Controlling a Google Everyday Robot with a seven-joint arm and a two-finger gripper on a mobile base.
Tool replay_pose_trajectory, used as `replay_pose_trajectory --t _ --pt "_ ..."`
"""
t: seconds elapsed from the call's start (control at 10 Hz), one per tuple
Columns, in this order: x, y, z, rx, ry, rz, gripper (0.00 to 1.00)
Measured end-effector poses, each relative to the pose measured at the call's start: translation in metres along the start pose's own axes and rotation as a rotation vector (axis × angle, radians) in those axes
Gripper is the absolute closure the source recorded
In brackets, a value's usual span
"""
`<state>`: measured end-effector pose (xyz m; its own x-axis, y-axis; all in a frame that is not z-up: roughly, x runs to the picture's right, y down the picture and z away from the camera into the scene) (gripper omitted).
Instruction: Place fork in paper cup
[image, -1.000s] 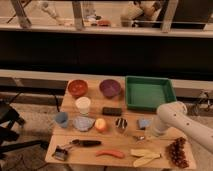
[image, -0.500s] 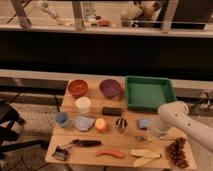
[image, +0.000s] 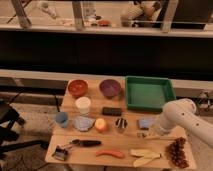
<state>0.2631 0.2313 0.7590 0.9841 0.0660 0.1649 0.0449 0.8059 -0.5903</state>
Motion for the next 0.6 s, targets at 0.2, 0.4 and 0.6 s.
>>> replay_pose_trajectory --t 0.2,0.4,0.6 --pt "-0.003 -0.002 -0.021 0.03 -0.004 -0.002 1.0" --pt "-0.008 -0.002 -0.042 0.063 -0.011 -0.01 1.0" --pt "-0.016 -0.002 -0.068 0.099 -0.019 -0.026 1.0"
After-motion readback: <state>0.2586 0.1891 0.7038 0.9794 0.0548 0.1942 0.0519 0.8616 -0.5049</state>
